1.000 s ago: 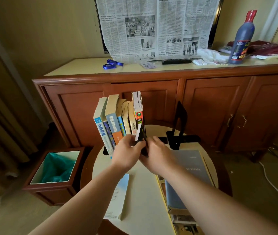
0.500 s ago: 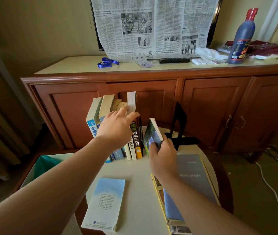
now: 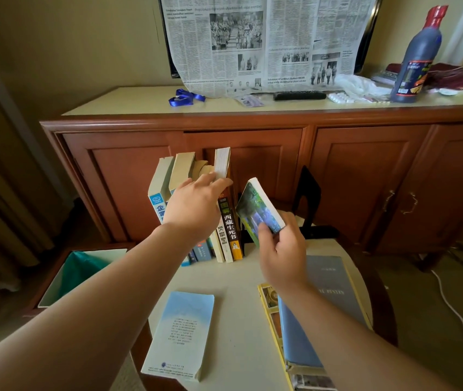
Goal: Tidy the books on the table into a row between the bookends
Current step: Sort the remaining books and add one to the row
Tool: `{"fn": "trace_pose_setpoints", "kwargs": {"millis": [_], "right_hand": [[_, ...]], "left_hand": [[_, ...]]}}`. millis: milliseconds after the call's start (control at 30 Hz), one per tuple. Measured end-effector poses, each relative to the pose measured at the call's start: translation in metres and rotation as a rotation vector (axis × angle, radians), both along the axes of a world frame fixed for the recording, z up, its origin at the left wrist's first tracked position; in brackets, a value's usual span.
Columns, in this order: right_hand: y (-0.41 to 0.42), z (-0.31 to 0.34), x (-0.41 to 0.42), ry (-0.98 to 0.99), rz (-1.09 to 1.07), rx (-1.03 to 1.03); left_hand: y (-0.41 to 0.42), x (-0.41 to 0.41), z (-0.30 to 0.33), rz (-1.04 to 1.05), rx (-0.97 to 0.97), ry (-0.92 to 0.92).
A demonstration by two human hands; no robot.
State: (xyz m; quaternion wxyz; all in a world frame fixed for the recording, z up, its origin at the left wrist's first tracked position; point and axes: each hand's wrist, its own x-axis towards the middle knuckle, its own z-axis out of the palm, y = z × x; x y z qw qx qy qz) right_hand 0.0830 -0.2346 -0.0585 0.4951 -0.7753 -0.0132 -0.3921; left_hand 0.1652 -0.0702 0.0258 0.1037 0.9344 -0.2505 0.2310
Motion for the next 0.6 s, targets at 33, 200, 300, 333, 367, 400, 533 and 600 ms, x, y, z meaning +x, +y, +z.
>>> {"fn": "trace_pose_setpoints", "kwargs": {"millis": [33,200,300,333,367,400,533,600], "right_hand": [[-0.001,0.002,0.001,0.002,0.020,0.030],[-0.004,0.010,0.001,-0.011,0.078,0.128],[-0.003,0.009,0.003,-0.003,0.092,0.110],[-0.002,0.008,0.004,0.004,0.071,0.082],[-0.001,0.008,0.007,0.008,0.037,0.054],[-0.001,0.007,0.009,0.006,-0.004,0.032],[0.000,0.004,0.021,0.004,-0.104,-0.116],[0.003,0.005,0.025,0.021,-0.137,-0.171]], "left_hand": [[0.001,0.000,0.000,-0.002,-0.001,0.006],[0.001,-0.001,0.001,-0.002,-0.024,0.028],[0.002,-0.001,0.001,0.003,-0.032,0.032],[0.002,-0.001,0.001,0.006,-0.030,0.034],[0.002,-0.002,0.001,0.008,-0.025,0.036],[0.002,-0.002,0.001,0.010,-0.021,0.035],[0.001,-0.004,0.001,0.018,-0.023,0.037],[0.001,-0.004,0.001,0.024,-0.024,0.044]]}}
